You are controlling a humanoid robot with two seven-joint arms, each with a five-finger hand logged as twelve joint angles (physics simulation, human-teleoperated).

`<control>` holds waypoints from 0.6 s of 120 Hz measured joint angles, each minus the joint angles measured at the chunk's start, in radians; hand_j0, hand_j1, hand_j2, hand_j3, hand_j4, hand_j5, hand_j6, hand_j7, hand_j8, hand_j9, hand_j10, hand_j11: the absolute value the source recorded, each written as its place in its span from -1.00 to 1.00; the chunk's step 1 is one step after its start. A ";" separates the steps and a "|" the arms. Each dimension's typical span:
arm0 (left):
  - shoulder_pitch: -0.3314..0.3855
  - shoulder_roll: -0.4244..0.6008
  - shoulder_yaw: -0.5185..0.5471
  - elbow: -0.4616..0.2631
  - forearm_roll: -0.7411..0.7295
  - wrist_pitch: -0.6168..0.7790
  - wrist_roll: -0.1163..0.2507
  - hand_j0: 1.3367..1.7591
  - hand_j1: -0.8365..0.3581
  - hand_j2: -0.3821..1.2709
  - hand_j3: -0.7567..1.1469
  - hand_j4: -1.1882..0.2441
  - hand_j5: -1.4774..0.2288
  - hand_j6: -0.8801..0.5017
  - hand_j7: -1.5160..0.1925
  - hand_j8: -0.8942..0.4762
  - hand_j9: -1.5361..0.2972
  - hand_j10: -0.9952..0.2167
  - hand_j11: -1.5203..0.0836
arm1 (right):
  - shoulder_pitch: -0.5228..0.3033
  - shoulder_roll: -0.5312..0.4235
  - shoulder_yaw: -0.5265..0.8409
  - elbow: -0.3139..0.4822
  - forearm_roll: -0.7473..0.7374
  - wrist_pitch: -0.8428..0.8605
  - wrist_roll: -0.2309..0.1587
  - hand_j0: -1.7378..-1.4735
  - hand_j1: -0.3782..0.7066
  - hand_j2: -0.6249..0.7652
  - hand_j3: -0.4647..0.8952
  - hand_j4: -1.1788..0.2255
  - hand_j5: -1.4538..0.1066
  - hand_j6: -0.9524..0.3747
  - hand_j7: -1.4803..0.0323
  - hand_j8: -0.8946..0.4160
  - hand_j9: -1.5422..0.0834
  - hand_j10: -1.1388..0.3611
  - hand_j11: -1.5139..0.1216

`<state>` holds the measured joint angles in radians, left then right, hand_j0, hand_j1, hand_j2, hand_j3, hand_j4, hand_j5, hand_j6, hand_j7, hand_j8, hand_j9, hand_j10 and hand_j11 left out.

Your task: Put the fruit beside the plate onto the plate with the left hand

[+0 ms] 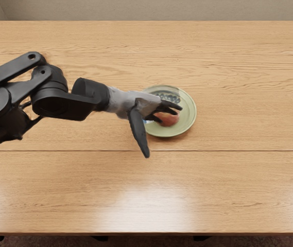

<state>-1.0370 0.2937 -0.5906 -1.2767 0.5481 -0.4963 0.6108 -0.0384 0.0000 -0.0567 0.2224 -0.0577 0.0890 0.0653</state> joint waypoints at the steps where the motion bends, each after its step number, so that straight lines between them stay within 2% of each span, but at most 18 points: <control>1: 0.011 0.014 -0.018 -0.004 -0.014 -0.009 0.000 0.52 0.96 -0.54 -0.18 0.63 0.71 0.25 0.76 0.68 0.65 0.62 0.87 | 0.000 0.000 0.000 0.000 0.000 0.000 0.000 -0.40 -0.91 -0.11 -0.32 0.66 0.84 0.41 0.93 0.34 0.87 0.50 0.83; 15: 0.096 0.214 -0.181 -0.057 -0.232 -0.080 0.000 0.52 0.97 -0.54 -0.19 0.64 0.72 0.26 0.76 0.51 0.66 0.63 0.88 | 0.000 0.000 0.000 0.000 0.000 0.000 0.000 -0.40 -0.91 -0.11 -0.32 0.66 0.84 0.41 0.93 0.34 0.87 0.50 0.83; 23: 0.145 0.310 -0.223 -0.076 -0.343 -0.096 0.000 0.52 0.97 -0.54 -0.20 0.64 0.72 0.26 0.76 0.45 0.66 0.63 0.88 | 0.000 0.000 0.000 0.000 0.000 0.000 0.000 -0.40 -0.91 -0.11 -0.32 0.66 0.84 0.41 0.93 0.34 0.87 0.50 0.83; 41: 0.246 0.450 -0.271 -0.091 -0.506 -0.110 0.000 0.52 0.97 -0.54 -0.20 0.65 0.72 0.26 0.76 0.37 0.67 0.63 0.88 | 0.000 0.000 0.000 0.000 0.000 0.000 0.000 -0.40 -0.91 -0.11 -0.32 0.66 0.84 0.41 0.93 0.34 0.87 0.50 0.83; 53: 0.331 0.492 -0.310 -0.094 -0.561 -0.113 0.000 0.52 0.97 -0.54 -0.20 0.65 0.72 0.27 0.77 0.34 0.67 0.63 0.89 | 0.000 0.000 0.000 0.000 0.000 0.000 0.000 -0.40 -0.91 -0.11 -0.32 0.66 0.84 0.41 0.93 0.34 0.87 0.50 0.83; 72: 0.392 0.537 -0.350 -0.095 -0.616 -0.115 0.000 0.52 0.97 -0.54 -0.20 0.65 0.72 0.27 0.77 0.32 0.67 0.63 0.89 | 0.000 0.000 0.000 0.000 0.000 0.000 0.000 -0.40 -0.91 -0.11 -0.32 0.66 0.84 0.41 0.93 0.34 0.87 0.50 0.83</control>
<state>-0.6446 0.8311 -0.9409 -1.3714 -0.0676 -0.6109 0.6109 -0.0383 0.0000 -0.0567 0.2224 -0.0578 0.0890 0.0656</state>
